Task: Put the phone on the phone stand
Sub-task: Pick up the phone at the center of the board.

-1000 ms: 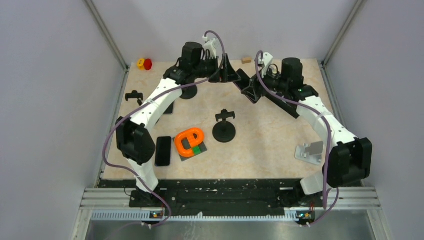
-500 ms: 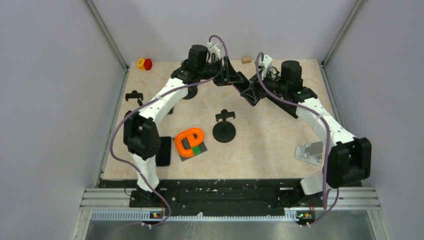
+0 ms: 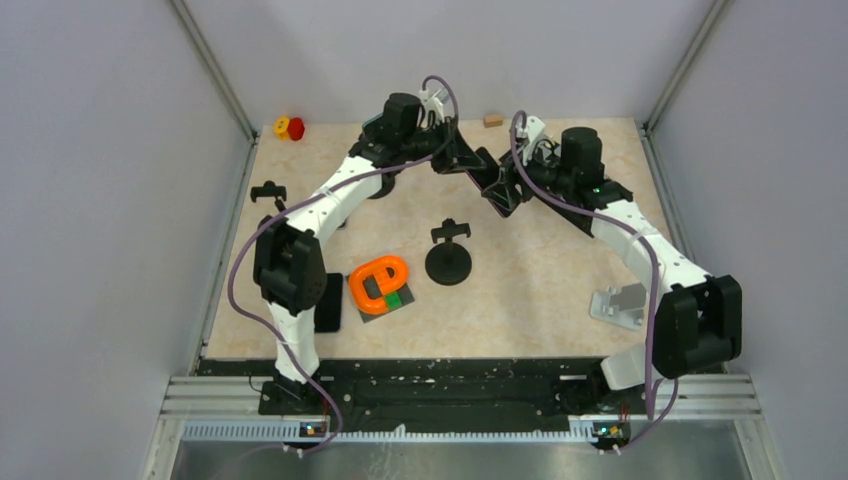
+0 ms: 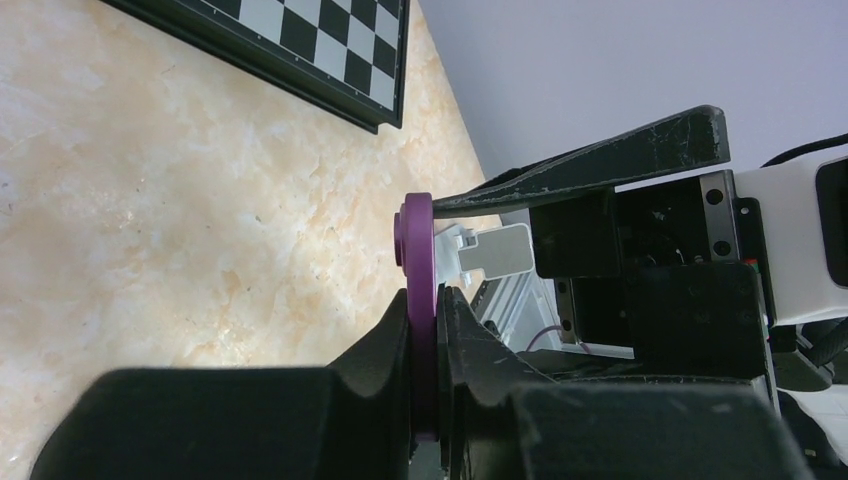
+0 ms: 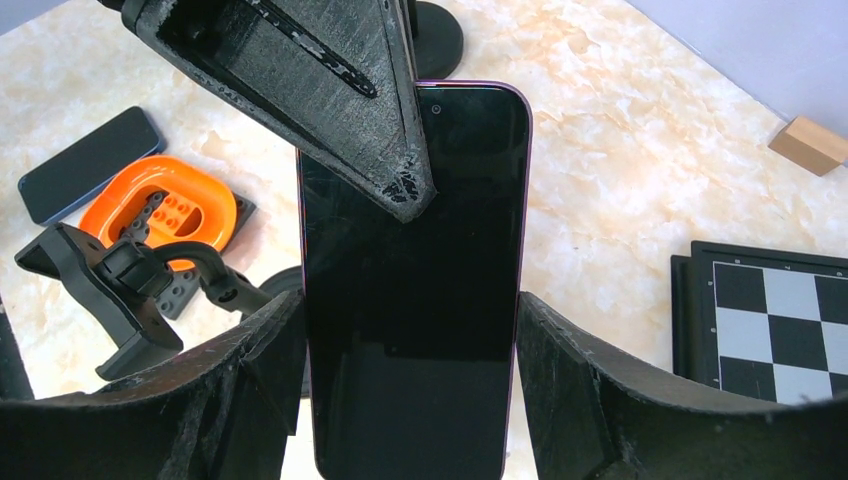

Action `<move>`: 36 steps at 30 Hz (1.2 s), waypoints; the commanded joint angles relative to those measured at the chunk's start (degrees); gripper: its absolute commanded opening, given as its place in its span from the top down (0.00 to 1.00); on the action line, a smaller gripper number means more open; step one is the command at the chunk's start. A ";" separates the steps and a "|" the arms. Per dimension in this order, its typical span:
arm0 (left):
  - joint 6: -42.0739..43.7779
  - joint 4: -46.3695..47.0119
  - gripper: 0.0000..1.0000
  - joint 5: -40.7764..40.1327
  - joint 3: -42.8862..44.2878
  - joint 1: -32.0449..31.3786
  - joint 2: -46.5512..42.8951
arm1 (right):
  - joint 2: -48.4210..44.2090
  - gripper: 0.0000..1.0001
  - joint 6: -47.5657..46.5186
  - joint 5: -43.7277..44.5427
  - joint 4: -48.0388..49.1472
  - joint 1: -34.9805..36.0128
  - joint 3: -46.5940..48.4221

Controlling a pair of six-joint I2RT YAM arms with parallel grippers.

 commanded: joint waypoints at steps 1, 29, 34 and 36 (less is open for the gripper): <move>4.03 1.56 0.98 1.85 2.82 -0.27 0.23 | -3.94 0.67 1.53 -2.82 4.63 -0.31 0.73; 41.38 -12.18 1.00 25.66 10.93 -0.73 -8.54 | -9.78 0.13 -10.12 -20.01 -14.93 -3.96 3.56; 44.09 -14.19 1.00 26.20 10.48 -1.93 -9.63 | -7.88 0.23 -9.81 -25.27 -16.40 -4.00 4.21; 45.49 -14.97 1.00 26.18 10.31 -2.44 -9.99 | -7.20 0.30 -9.14 -27.04 -16.16 -3.93 4.17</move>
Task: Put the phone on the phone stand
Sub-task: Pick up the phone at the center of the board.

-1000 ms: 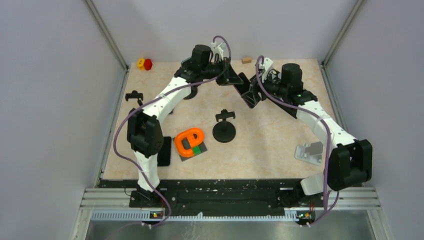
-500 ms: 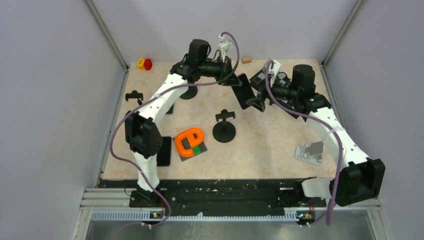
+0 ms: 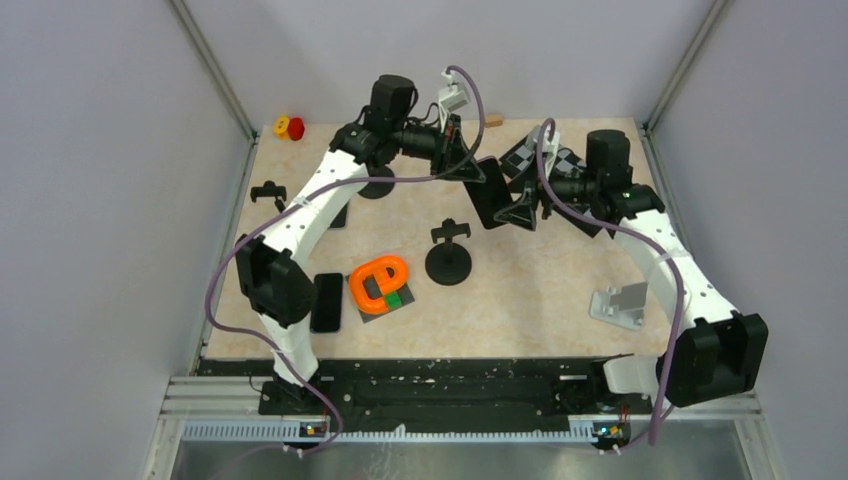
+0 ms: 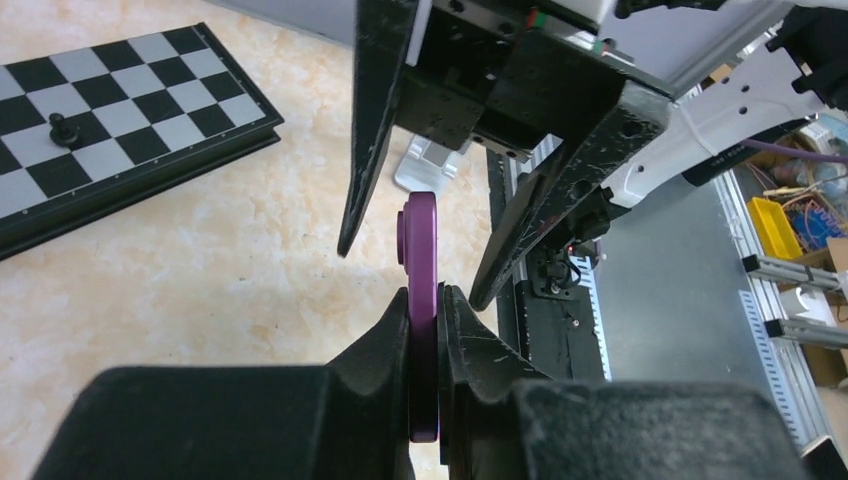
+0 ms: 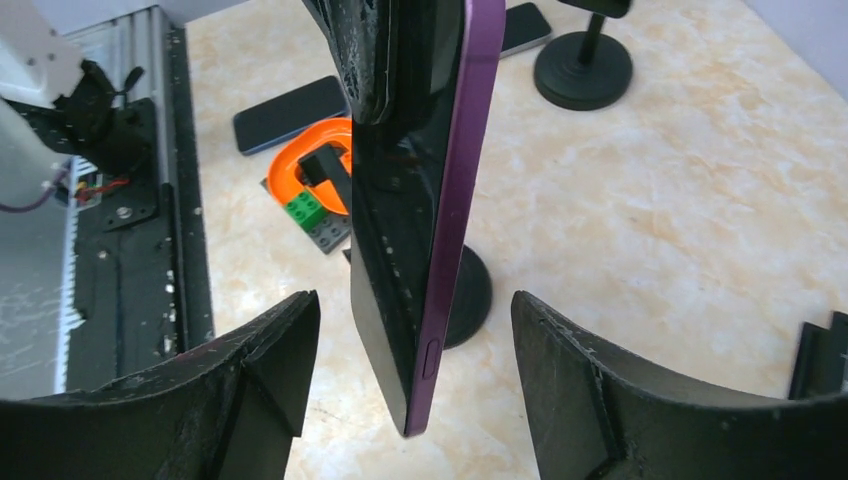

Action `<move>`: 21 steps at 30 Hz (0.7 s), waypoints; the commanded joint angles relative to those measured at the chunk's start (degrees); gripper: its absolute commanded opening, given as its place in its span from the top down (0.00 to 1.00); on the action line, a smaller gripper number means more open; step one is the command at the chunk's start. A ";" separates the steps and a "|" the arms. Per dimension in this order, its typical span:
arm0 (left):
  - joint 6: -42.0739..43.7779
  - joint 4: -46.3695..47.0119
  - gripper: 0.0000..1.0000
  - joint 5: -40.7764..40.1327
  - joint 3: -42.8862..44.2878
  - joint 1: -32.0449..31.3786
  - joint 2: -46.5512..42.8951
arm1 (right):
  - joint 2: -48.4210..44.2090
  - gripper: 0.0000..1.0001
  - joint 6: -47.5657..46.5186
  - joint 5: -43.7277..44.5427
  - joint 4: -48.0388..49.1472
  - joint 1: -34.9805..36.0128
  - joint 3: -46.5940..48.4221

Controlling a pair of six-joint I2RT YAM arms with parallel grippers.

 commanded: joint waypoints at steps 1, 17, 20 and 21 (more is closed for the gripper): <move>4.08 -0.28 1.00 3.50 1.97 -1.53 -4.54 | 1.45 0.34 -0.01 -7.59 -0.30 -0.10 2.90; -12.66 18.01 0.57 -0.34 -10.27 -2.20 -10.83 | 0.19 1.00 26.90 -14.48 28.14 0.20 -5.82; -16.65 23.07 0.39 -0.67 -14.75 -2.18 -13.04 | -0.61 1.00 35.62 -14.86 39.05 0.25 -7.88; -18.05 24.67 0.35 -0.81 -16.15 -2.21 -13.53 | -0.50 1.00 38.32 -15.11 42.33 0.23 -8.51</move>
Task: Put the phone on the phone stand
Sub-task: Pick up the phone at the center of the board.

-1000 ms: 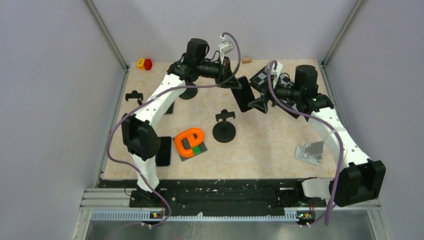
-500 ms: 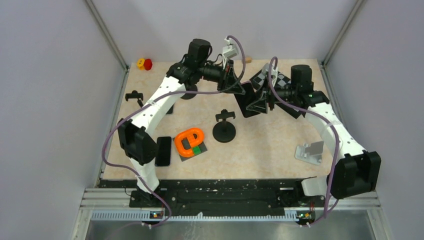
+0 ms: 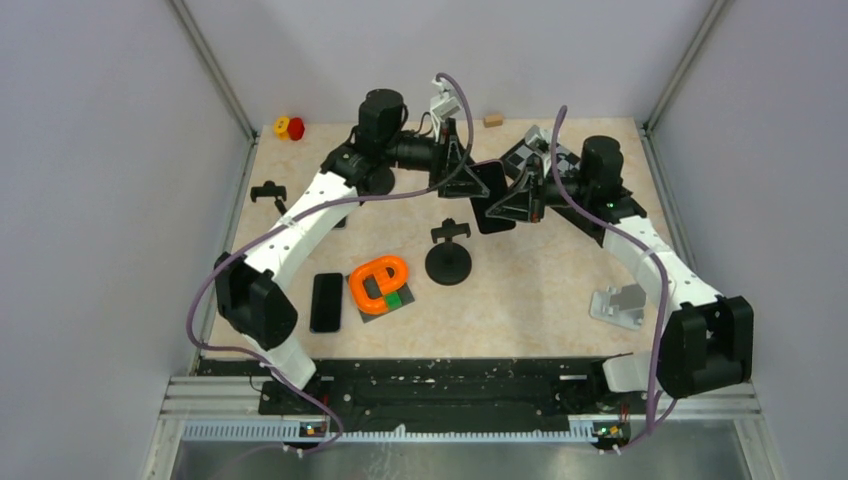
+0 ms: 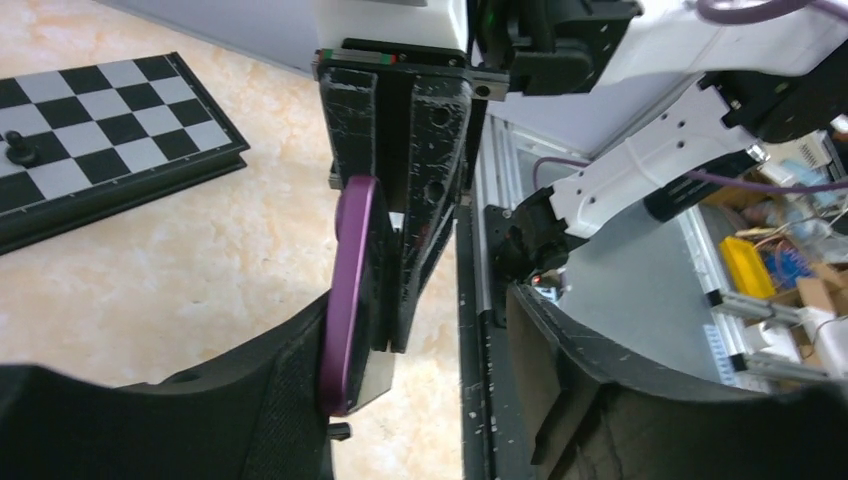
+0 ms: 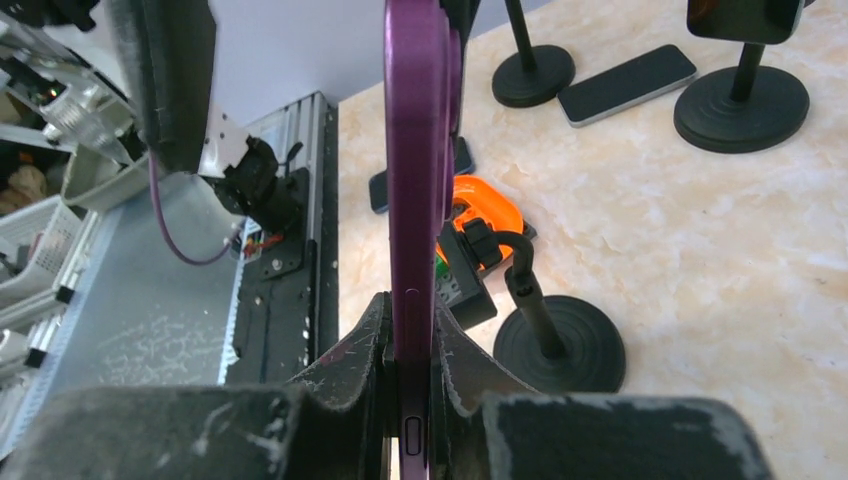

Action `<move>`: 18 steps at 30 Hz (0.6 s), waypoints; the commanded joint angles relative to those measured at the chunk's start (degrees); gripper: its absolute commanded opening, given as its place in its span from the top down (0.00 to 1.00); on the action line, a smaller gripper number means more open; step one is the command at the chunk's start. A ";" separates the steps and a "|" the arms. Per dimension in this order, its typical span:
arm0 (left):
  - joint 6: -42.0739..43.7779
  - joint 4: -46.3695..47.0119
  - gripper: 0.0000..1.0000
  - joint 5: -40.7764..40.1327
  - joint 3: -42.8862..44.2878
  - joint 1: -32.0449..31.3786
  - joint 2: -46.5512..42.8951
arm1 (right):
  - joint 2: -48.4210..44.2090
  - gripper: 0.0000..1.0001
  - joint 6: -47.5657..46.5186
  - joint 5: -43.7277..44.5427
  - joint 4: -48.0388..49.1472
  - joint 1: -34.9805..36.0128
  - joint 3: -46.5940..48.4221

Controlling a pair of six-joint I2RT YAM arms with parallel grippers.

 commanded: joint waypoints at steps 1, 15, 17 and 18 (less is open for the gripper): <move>-10.66 13.55 0.32 0.07 -5.73 -0.11 -5.65 | -3.04 1.00 17.01 -1.11 23.83 0.07 -1.81; -21.16 25.74 0.37 -2.25 -10.08 -0.49 -3.23 | -0.54 1.00 32.61 -1.99 42.95 0.29 -7.19; -21.81 26.03 0.41 -1.98 -9.36 -0.45 -2.41 | -0.27 1.00 32.75 -1.99 43.15 0.39 -7.33; -22.16 26.19 0.44 -1.92 -9.03 -0.49 -2.04 | -0.17 1.00 32.79 -1.95 43.19 0.47 -7.39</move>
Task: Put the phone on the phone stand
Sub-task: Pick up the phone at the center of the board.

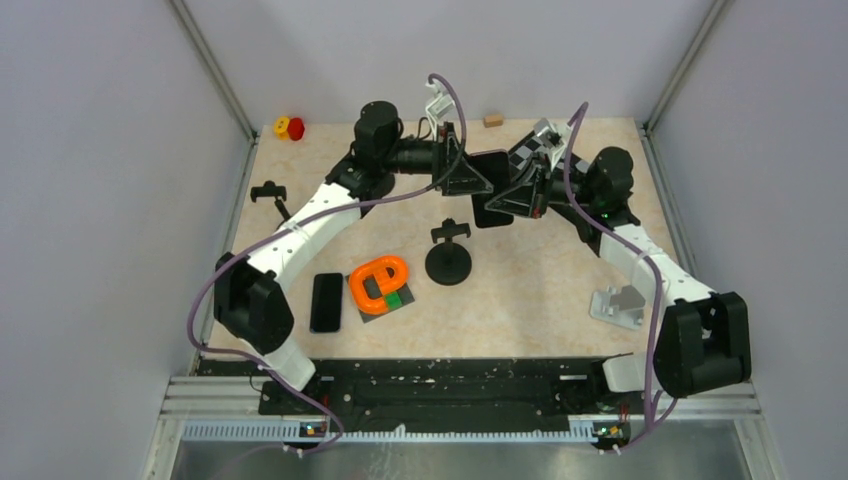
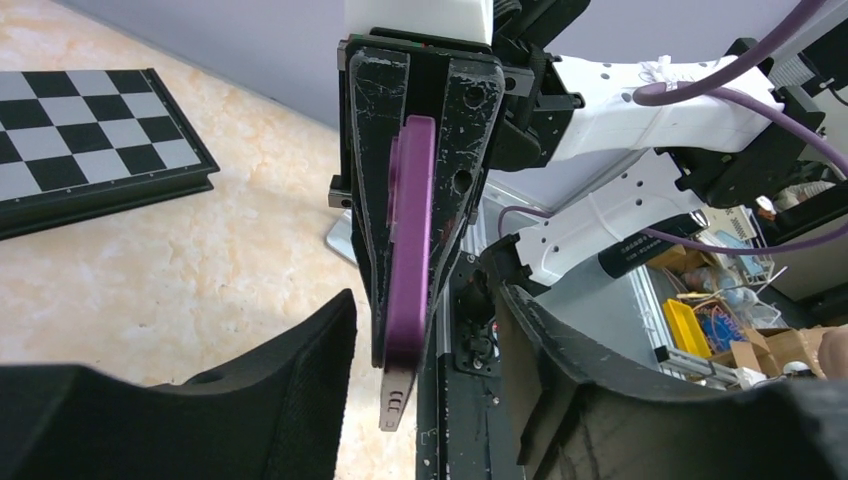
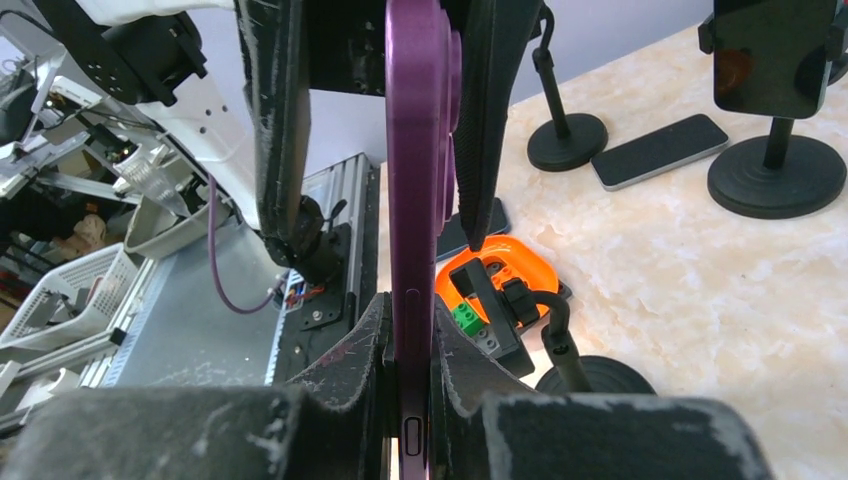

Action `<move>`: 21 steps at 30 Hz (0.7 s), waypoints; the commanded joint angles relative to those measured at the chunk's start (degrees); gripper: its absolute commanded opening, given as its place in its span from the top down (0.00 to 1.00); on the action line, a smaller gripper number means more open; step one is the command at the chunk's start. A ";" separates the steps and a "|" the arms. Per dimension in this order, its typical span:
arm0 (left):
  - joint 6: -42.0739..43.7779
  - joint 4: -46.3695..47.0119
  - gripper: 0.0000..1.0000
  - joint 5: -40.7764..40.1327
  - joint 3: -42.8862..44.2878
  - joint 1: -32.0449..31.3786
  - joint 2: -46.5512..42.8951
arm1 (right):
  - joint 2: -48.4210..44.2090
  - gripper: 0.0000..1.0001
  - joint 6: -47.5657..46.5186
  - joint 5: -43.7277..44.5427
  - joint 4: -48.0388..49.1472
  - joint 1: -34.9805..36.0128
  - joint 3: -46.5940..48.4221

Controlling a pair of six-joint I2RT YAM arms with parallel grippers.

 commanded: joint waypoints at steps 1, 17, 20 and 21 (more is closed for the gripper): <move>-3.12 4.65 0.46 0.29 2.86 -0.40 1.92 | 0.14 1.00 2.71 -0.65 6.89 0.56 0.02; -2.32 3.92 1.00 1.76 3.65 -0.43 1.89 | 0.25 0.87 -3.33 0.26 -0.38 0.82 0.72; 0.94 1.12 1.00 1.56 3.07 0.71 -0.36 | -0.85 0.43 -12.73 2.95 -12.05 0.82 2.33; 1.88 0.36 1.00 1.54 2.79 1.40 -1.14 | -1.51 0.34 -17.29 4.59 -16.73 0.86 2.87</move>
